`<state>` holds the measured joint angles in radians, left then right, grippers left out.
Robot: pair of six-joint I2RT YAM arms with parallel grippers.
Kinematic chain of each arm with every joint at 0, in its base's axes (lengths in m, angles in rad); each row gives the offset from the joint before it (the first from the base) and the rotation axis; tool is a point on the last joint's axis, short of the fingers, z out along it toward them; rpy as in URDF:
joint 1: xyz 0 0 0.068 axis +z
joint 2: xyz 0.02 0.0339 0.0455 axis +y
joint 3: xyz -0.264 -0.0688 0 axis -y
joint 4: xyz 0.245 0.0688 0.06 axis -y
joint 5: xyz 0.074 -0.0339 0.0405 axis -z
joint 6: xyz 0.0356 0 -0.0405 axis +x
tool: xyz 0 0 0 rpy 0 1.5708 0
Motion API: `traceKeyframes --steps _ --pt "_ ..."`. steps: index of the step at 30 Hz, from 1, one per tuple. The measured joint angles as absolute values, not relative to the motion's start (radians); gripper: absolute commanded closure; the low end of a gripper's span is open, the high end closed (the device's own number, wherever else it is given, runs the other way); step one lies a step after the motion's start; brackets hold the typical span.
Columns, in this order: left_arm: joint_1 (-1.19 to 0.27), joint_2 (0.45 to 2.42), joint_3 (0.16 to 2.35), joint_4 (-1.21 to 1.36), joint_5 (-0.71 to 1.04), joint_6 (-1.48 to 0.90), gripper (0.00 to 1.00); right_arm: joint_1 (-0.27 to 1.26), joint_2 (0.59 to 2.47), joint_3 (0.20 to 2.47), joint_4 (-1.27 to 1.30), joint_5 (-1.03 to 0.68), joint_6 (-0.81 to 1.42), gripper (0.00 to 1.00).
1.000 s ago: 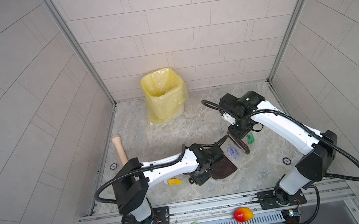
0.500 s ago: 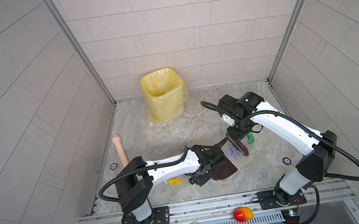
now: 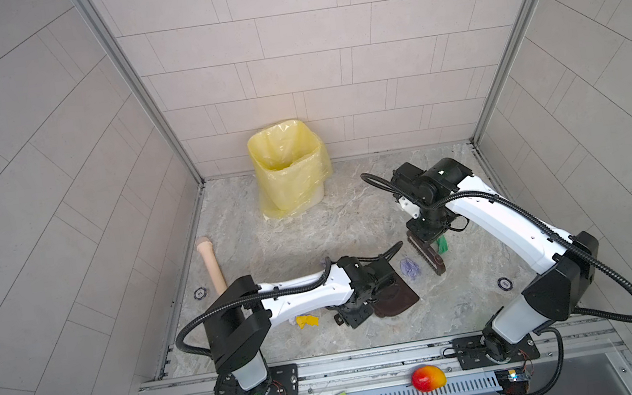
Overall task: Sweep away the paper scraps from the table
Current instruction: 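Sweep the purple scrap into the dustpan with the right gripper's brush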
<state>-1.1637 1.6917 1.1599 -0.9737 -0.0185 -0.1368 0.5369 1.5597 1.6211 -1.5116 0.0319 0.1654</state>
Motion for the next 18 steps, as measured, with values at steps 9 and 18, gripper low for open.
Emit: traceKeyframes --steps 9,18 --pt "-1.164 1.697 1.160 -0.972 -0.019 -0.137 1.00 0.593 1.544 1.596 -1.499 -0.027 0.184 1.00" --pt "-1.164 1.701 1.155 -0.965 -0.019 -0.137 1.00 0.662 1.488 1.586 -1.464 -0.157 0.245 1.00"
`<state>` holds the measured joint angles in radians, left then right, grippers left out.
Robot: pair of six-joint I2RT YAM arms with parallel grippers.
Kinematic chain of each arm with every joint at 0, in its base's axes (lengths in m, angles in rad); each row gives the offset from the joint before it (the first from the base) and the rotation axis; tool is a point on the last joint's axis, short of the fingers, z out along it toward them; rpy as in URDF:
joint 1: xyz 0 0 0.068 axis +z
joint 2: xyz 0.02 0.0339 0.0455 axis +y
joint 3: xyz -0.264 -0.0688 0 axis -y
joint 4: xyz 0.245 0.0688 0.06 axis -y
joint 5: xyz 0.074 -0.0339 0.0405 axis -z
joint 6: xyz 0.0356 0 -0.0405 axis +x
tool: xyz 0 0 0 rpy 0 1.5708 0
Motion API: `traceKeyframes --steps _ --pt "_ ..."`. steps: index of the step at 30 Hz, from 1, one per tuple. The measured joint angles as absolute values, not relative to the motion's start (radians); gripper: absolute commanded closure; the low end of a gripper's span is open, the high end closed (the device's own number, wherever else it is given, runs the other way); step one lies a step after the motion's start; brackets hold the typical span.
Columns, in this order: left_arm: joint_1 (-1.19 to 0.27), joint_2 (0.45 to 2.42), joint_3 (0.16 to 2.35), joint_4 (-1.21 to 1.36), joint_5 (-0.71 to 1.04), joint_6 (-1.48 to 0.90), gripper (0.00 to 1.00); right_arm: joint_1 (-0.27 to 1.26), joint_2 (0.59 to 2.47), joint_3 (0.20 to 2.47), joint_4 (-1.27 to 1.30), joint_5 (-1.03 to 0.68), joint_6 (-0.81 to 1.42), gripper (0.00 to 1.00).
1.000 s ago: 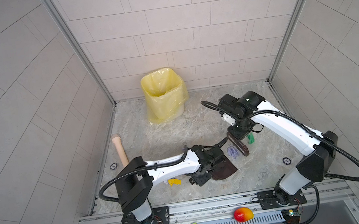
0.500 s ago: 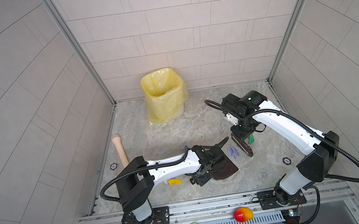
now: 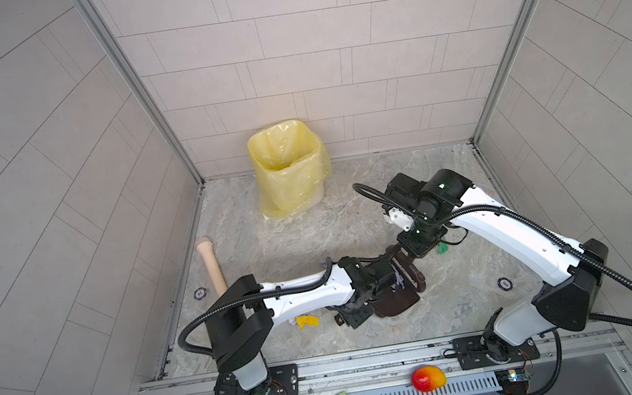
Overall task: Sweep away the paper scraps from the table
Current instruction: 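Sweep the purple scrap into the dustpan with the right gripper's brush, then lift the dustpan with the left gripper while right brush withdraws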
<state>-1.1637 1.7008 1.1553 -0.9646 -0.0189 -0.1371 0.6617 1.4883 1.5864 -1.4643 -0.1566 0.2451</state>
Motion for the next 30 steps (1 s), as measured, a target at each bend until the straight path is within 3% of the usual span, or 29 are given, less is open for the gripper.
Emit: traceKeyframes --steps 13,30 --pt "-1.164 1.701 1.147 -0.958 -0.021 -0.138 1.00 0.666 1.385 1.545 -1.451 -0.235 0.297 1.00" --pt "-1.164 1.614 1.133 -0.940 -0.072 -0.163 1.00 0.418 1.217 1.521 -1.448 -0.217 0.246 1.00"
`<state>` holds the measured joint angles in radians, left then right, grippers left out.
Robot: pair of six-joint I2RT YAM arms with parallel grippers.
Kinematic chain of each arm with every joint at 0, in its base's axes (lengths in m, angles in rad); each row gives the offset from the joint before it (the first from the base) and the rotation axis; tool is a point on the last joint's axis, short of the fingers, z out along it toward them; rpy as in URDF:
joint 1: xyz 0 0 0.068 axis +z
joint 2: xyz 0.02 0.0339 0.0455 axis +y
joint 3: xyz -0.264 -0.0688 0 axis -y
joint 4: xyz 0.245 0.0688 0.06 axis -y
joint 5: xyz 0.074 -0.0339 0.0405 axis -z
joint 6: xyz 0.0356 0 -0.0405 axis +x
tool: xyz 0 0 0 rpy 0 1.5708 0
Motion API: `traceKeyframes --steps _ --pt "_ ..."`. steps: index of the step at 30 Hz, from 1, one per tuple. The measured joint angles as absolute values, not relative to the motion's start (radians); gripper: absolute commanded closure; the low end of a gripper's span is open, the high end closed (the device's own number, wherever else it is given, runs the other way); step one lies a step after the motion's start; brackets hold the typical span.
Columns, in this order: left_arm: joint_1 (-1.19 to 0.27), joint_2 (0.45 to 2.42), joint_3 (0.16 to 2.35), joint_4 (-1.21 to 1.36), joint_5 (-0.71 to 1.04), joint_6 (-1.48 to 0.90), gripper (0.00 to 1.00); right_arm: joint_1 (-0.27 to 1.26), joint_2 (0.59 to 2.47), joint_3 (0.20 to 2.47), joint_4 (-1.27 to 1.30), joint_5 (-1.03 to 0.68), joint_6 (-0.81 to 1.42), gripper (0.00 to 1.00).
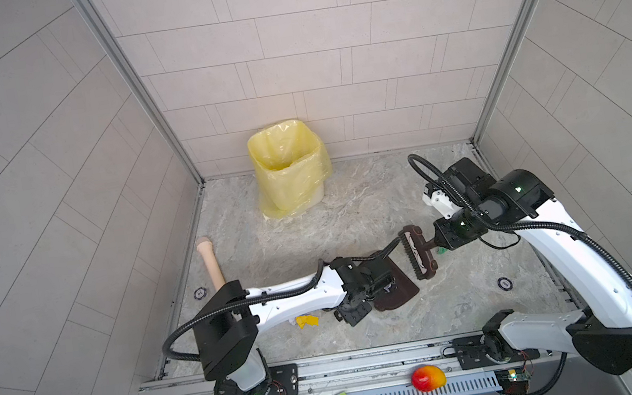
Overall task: Sweep away the paper scraps from the table
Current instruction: 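Lift the dustpan with the left gripper while right brush withdraws, then carry the dustpan to the yellow bin with the left gripper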
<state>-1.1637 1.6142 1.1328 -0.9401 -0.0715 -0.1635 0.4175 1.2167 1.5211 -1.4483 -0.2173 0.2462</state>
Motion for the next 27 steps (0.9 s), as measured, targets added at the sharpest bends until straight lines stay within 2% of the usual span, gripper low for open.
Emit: traceKeyframes --steps 9,27 --pt "-1.140 1.510 1.200 -1.050 -0.127 -0.194 1.00 0.359 1.192 1.425 -1.422 -0.253 0.232 1.00" --pt "-0.948 1.408 1.560 -1.431 -0.200 -0.247 1.00 0.318 1.189 1.399 -1.384 -0.328 0.187 1.00"
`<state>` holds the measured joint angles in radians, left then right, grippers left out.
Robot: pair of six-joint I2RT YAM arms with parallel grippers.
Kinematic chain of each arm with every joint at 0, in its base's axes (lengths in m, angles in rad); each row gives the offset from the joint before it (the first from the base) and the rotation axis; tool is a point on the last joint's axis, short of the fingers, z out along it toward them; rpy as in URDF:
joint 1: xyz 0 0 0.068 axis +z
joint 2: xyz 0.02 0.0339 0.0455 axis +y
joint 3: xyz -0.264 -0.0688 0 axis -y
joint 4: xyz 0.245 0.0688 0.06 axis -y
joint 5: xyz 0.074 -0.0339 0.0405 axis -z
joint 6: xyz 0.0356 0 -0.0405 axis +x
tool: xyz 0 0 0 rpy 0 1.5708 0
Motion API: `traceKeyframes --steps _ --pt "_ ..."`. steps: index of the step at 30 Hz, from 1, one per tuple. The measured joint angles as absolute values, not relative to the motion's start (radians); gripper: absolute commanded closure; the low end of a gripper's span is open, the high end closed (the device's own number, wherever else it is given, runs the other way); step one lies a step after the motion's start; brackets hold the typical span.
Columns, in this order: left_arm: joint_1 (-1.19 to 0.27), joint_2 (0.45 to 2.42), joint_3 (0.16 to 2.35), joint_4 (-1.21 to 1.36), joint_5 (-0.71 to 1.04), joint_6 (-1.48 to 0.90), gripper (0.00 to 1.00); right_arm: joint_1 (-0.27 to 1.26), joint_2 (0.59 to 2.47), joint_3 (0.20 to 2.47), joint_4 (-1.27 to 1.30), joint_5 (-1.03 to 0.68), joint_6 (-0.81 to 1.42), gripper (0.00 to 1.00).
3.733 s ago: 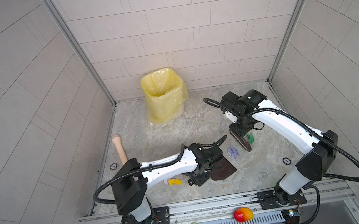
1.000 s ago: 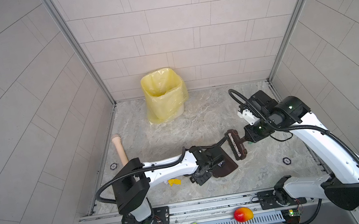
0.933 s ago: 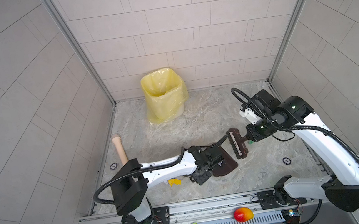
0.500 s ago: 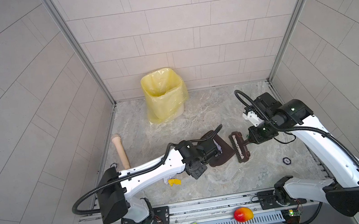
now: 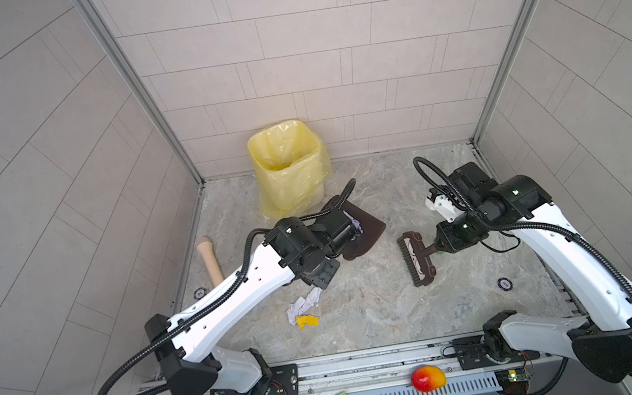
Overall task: Sweep away the paper scraps from the table
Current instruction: 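Carry the dustpan to the yellow bin with the left gripper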
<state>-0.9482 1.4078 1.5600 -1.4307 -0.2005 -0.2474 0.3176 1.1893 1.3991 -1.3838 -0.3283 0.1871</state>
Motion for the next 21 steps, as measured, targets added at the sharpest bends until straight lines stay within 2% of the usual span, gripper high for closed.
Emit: traceKeyframes --steps 10,21 --pt "-0.815 1.361 1.649 -1.541 -0.238 -0.245 1.00 0.310 1.206 1.400 -1.381 -0.356 0.165 1.00" --pt "-0.532 1.338 1.685 -1.583 -0.268 -0.181 1.00 0.294 1.217 1.400 -1.379 -0.371 0.148 1.00"
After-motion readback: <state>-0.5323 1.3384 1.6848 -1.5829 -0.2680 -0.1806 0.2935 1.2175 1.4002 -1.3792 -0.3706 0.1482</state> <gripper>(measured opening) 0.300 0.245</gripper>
